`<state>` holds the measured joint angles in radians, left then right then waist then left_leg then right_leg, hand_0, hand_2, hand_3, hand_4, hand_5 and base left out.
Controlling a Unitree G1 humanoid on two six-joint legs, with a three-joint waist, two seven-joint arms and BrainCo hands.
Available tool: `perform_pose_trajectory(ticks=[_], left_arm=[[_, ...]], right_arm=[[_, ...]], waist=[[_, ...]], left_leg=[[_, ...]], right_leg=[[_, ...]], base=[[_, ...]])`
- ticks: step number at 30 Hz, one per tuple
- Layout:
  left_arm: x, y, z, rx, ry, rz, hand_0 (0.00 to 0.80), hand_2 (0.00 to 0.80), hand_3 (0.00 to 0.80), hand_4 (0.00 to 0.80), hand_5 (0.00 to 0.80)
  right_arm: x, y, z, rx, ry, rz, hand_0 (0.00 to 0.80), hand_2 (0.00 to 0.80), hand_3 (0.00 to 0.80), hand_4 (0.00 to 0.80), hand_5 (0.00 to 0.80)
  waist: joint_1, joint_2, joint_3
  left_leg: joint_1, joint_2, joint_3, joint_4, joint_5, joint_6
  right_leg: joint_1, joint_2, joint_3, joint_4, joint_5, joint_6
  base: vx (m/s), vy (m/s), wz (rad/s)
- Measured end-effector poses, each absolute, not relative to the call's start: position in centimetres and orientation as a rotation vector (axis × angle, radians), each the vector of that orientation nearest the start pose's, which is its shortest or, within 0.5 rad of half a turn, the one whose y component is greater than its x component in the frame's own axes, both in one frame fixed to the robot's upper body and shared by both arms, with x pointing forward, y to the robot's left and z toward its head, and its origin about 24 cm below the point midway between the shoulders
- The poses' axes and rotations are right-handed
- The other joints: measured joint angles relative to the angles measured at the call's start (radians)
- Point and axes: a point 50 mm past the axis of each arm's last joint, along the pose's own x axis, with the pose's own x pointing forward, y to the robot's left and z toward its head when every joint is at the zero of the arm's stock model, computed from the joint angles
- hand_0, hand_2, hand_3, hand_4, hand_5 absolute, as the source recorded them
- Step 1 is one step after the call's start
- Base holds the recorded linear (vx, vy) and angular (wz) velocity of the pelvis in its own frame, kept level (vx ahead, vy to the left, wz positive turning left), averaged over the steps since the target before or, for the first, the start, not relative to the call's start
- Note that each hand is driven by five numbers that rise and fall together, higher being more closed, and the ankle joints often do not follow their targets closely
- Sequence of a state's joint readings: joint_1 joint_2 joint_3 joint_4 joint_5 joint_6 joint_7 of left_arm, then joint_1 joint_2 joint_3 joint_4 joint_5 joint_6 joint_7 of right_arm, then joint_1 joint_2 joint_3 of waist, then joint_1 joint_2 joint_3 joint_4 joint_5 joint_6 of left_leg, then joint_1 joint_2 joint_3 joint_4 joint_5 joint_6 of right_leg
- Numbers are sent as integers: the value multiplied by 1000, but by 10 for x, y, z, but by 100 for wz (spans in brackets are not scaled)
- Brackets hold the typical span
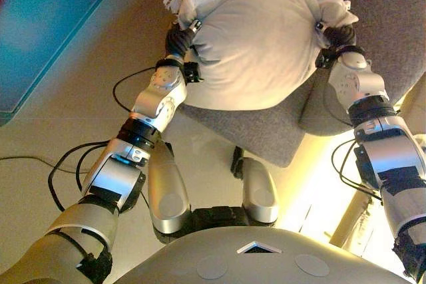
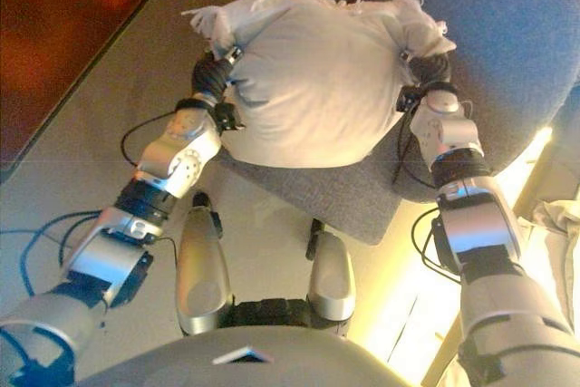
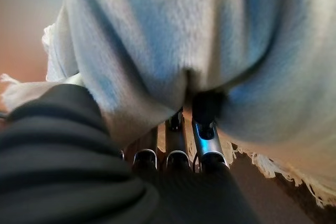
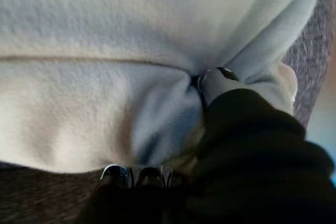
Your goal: Pick up the cushion and take it to the sofa
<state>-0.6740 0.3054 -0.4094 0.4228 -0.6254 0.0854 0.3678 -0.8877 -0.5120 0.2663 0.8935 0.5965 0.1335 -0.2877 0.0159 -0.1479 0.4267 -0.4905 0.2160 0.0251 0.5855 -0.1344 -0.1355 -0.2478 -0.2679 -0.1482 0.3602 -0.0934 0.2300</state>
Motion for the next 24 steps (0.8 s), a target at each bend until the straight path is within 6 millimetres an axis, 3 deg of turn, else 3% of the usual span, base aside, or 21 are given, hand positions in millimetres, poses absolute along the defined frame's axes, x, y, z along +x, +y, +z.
perform_pose_trajectory(ticks=[1,2,5,12,17,24], left_arm=[[360,112,115,-86,22,-51,191,191,191,191,191],[360,112,115,-89,17,-55,0,0,0,0,0],[361,112,116,-113,12,-57,0,0,0,0,0],[361,118,118,-142,-4,-40,0,0,0,0,0],[358,133,106,-167,30,-13,0,0,0,0,0],[342,163,86,-207,74,6,0,0,0,0,0]], right_arm=[[394,-238,134,-57,147,-331,0,0,0,0,0],[395,-239,138,-57,141,-347,0,0,0,0,0],[398,-240,147,-53,119,-369,0,0,0,0,0],[397,-245,151,-56,109,-402,0,0,0,0,0],[396,-248,150,-43,112,-408,0,0,0,0,0],[385,-280,167,6,50,-460,0,0,0,0,0]], waist=[[0,8,5],[0,18,11],[0,33,21],[-1,35,22],[0,38,22],[1,68,10]], left_leg=[[-1,-3,-2,-5,5,1],[-2,-4,-3,-8,9,0],[-3,-6,-4,-30,27,-4],[9,-7,0,-53,42,-7],[59,-8,5,-71,42,-9],[161,-8,31,-131,42,-11]], right_leg=[[-2,-2,-1,1,0,1],[-3,-2,-1,2,1,2],[-17,-2,1,7,1,2],[-21,-2,3,10,-1,-2],[28,-3,0,-9,0,-2],[145,-2,-2,-107,26,2]], base=[[-27,46,7],[-24,43,8],[-14,21,2],[16,19,-1],[51,31,1],[96,51,-1]])
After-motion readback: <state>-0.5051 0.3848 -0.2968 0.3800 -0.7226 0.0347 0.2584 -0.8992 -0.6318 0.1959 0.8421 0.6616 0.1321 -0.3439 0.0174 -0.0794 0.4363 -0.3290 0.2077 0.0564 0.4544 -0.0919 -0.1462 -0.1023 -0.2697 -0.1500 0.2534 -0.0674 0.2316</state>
